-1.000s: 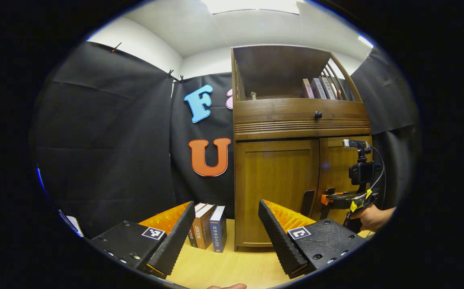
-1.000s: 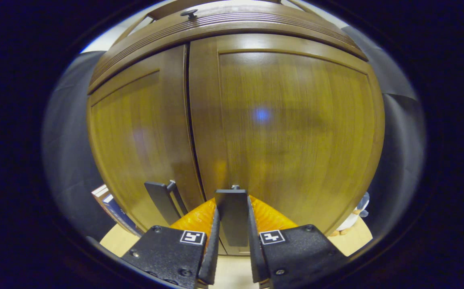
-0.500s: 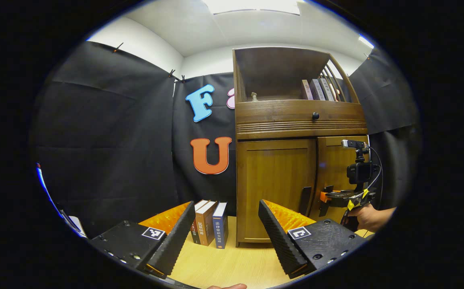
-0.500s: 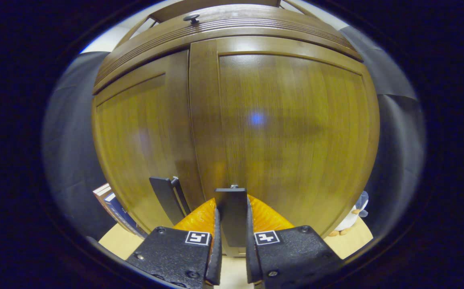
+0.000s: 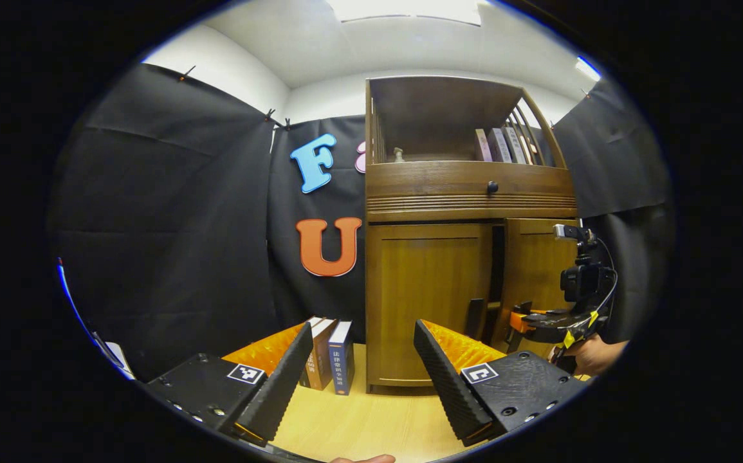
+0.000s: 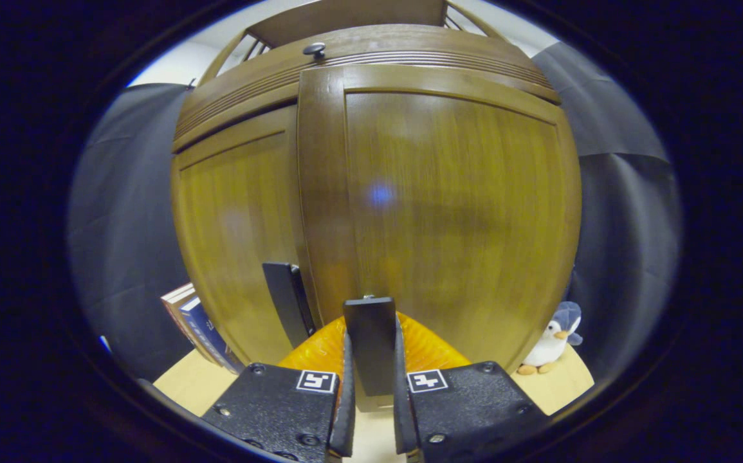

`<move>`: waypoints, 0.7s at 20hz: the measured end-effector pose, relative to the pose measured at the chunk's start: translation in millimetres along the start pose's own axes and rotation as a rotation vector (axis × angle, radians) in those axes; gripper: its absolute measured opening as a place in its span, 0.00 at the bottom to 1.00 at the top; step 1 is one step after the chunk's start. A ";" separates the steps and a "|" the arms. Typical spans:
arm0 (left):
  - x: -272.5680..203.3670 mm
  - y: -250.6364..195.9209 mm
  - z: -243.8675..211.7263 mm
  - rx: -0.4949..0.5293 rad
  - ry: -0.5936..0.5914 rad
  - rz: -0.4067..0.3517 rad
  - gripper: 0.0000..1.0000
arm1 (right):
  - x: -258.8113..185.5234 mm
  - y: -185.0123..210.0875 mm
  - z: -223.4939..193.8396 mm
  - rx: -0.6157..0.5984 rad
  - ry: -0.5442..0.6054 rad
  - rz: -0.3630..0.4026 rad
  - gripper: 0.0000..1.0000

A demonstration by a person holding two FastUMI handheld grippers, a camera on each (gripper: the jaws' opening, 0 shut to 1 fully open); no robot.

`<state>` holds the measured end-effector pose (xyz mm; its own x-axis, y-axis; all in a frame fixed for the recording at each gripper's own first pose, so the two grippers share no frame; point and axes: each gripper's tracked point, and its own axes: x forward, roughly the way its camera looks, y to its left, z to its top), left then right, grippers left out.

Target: Open the right door of the double-door shoe cabinet with the right hand, and open the left door with the left hand.

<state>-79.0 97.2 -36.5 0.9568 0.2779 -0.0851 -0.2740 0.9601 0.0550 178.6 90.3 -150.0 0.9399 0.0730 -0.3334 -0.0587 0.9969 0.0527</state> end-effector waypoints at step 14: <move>-2.1 -44.3 3.1 0.012 0.004 -0.088 0.95 | -58.6 -20.6 -14.7 0.008 0.003 0.051 0.28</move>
<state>-68.5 54.0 -35.7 0.9768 0.1924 -0.0939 -0.1874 0.9805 0.0595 119.8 65.9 -145.3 0.9347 0.1236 -0.3333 -0.1036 0.9916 0.0772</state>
